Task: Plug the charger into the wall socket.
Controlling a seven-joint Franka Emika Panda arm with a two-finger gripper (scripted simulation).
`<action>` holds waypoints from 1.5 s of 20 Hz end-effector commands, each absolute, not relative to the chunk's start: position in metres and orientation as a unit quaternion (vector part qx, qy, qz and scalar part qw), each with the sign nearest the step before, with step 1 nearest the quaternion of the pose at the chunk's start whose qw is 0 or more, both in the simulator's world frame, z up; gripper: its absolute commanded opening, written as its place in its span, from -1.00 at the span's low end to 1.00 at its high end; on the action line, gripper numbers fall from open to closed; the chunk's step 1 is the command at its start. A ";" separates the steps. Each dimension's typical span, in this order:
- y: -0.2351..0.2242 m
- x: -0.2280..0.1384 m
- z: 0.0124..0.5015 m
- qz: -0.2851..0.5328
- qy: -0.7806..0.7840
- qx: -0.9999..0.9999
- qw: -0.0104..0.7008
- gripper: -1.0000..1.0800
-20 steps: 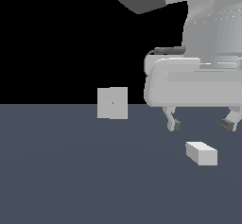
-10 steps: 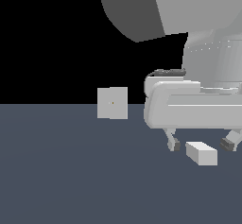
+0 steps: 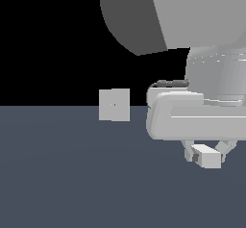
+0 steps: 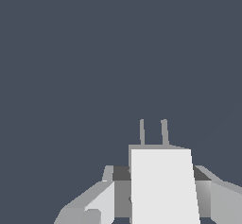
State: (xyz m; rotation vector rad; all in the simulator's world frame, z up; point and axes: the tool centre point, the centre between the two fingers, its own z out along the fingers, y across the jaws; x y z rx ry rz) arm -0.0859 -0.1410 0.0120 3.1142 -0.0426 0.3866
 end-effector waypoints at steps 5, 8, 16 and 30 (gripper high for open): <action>-0.141 -0.086 0.012 0.123 -0.013 0.992 0.002 -1.00; -0.141 -0.086 0.012 0.123 -0.014 0.992 0.002 -1.00; -0.128 -0.081 0.018 0.124 -0.022 0.992 0.002 -1.00; -0.064 -0.054 0.046 0.125 -0.063 0.990 0.007 -1.00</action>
